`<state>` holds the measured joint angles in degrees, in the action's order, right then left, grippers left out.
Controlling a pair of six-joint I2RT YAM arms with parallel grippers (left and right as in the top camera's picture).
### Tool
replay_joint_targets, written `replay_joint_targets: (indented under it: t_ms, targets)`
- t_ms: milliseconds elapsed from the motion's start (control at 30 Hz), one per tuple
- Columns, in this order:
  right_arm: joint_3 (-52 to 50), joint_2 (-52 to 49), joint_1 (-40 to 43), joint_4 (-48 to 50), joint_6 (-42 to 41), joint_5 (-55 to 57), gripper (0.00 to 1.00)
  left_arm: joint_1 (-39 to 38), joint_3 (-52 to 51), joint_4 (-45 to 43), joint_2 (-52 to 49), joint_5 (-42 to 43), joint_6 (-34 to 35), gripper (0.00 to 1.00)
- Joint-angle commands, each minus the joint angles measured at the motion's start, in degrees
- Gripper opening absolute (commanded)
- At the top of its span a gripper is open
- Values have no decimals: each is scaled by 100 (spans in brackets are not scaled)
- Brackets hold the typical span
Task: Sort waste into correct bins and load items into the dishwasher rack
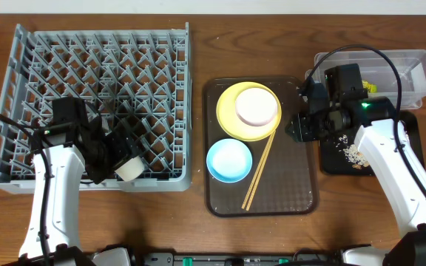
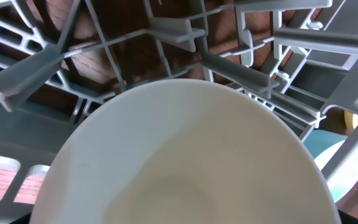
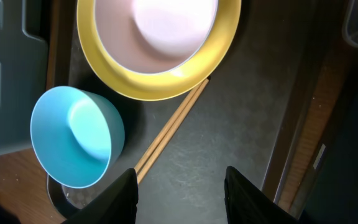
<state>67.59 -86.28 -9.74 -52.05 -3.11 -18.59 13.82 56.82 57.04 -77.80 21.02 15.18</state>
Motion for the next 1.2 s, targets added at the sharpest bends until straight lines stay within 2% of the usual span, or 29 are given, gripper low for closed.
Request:
replay_joint_targets:
  t_ms: [0,233,433,767,900,1000,1167]
  targets:
    - [48,61,68,-9,46,0,43,26,-42,7,-28,-70,-11,82]
    - [48,61,68,-24,46,0,43,26,273,-79,-28,-94,-11,80]
    - [48,61,68,-24,46,0,43,26,680,-326,-28,-1040,-11,81]
    - [48,61,68,-24,46,0,43,26,680,-424,-31,-997,-11,81]
    - [48,61,68,-26,46,0,43,26,678,-426,-31,-1021,-11,82]
    - [48,61,68,-28,46,0,43,26,680,-474,-31,-1276,-9,93]
    - [48,61,68,-26,48,0,44,26,682,-553,-28,-1423,-9,94]
